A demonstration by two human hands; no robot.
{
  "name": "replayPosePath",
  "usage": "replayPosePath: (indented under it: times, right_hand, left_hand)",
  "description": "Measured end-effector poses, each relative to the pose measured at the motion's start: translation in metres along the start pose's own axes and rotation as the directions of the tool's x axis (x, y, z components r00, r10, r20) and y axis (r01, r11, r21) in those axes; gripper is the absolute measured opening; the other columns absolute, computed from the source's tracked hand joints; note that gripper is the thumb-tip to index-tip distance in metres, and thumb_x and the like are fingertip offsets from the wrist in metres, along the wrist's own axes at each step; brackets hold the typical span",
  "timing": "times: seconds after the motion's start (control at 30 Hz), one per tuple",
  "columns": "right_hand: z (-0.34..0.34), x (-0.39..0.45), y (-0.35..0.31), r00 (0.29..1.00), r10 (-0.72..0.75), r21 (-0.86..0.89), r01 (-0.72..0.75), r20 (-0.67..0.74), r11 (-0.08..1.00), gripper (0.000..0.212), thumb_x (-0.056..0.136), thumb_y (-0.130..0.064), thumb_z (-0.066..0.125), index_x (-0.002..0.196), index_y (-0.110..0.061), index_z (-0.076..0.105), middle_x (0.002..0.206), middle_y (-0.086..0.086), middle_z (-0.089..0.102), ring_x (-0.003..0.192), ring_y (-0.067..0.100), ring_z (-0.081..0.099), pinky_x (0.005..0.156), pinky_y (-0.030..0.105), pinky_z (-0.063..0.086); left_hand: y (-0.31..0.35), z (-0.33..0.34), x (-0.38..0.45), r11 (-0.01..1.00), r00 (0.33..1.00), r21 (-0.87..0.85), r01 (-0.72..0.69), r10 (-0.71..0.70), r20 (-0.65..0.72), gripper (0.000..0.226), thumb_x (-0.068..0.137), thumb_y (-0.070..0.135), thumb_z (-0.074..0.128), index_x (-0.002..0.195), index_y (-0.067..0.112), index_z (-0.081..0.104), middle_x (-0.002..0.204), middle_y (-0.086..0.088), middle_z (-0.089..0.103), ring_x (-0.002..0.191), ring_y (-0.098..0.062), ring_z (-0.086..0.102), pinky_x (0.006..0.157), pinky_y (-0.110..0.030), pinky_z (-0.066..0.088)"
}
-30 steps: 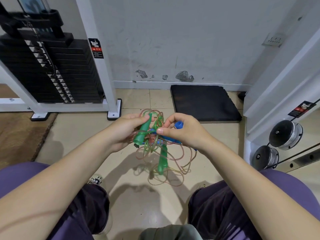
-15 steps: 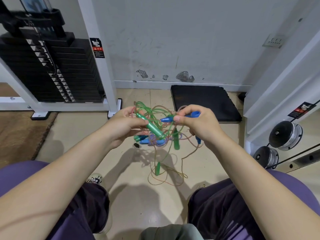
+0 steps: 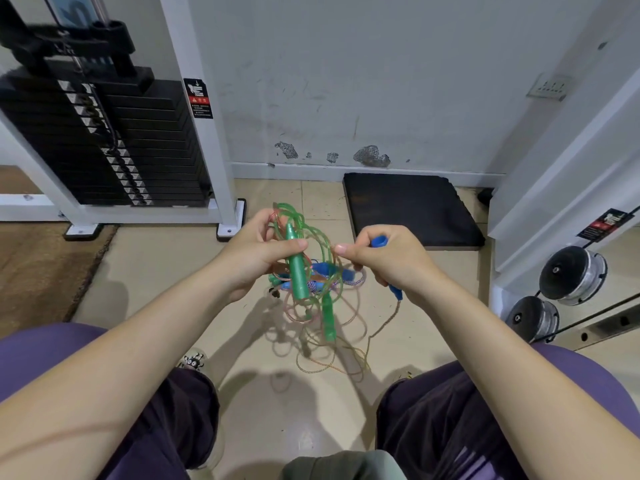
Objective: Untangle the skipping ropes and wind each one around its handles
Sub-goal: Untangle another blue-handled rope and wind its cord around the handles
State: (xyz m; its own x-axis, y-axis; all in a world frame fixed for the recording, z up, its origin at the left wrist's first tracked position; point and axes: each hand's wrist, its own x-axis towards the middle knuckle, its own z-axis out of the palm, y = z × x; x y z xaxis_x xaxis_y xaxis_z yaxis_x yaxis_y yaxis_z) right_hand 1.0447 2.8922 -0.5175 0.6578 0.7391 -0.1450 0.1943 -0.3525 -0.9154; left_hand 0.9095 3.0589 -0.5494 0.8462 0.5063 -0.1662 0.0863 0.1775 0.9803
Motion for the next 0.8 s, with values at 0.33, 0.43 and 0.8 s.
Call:
replayPosePath:
  times: [0.33,0.43,0.8]
  right_hand:
    - [0.000,0.004,0.009,0.986,0.085,-0.075,-0.075,0.141,0.994,0.033,0.077,-0.034,0.082,0.092,-0.008,0.069,0.064,0.000,0.062,0.055,0.020,0.036,0.043,0.025,0.029]
    - [0.000,0.004,0.009,0.990,0.060,-0.075,-0.051,0.128,0.996,0.033,0.079,-0.030,0.081,0.086,-0.001,0.067,0.065,0.007,0.057,0.052,0.017,0.036,0.041,0.023,0.030]
    - [-0.014,0.005,0.001,0.957,0.044,0.074,-0.068,0.286,0.995,0.027,0.082,-0.022,0.077,0.071,-0.007,0.057,0.056,0.005,0.049,0.045,0.015,0.035,0.045,0.023,0.035]
  left_hand:
    - [0.005,0.004,-0.005,1.000,0.991,0.005,-0.005,0.004,0.132,0.041,0.088,0.004,0.068,0.124,0.009,0.050,0.102,-0.002,0.069,0.090,-0.016,0.067,0.073,-0.033,0.050]
    - [0.003,0.007,-0.004,1.000,0.994,-0.003,0.009,-0.009,0.105,0.031,0.091,0.001,0.060,0.119,0.014,0.053,0.093,0.001,0.068,0.080,-0.013,0.066,0.067,-0.028,0.049]
    - [0.002,0.001,0.004,0.999,0.993,0.032,0.012,-0.008,-0.120,0.027,0.088,-0.002,0.065,0.111,0.008,0.057,0.086,-0.006,0.062,0.060,-0.013,0.060,0.049,-0.022,0.051]
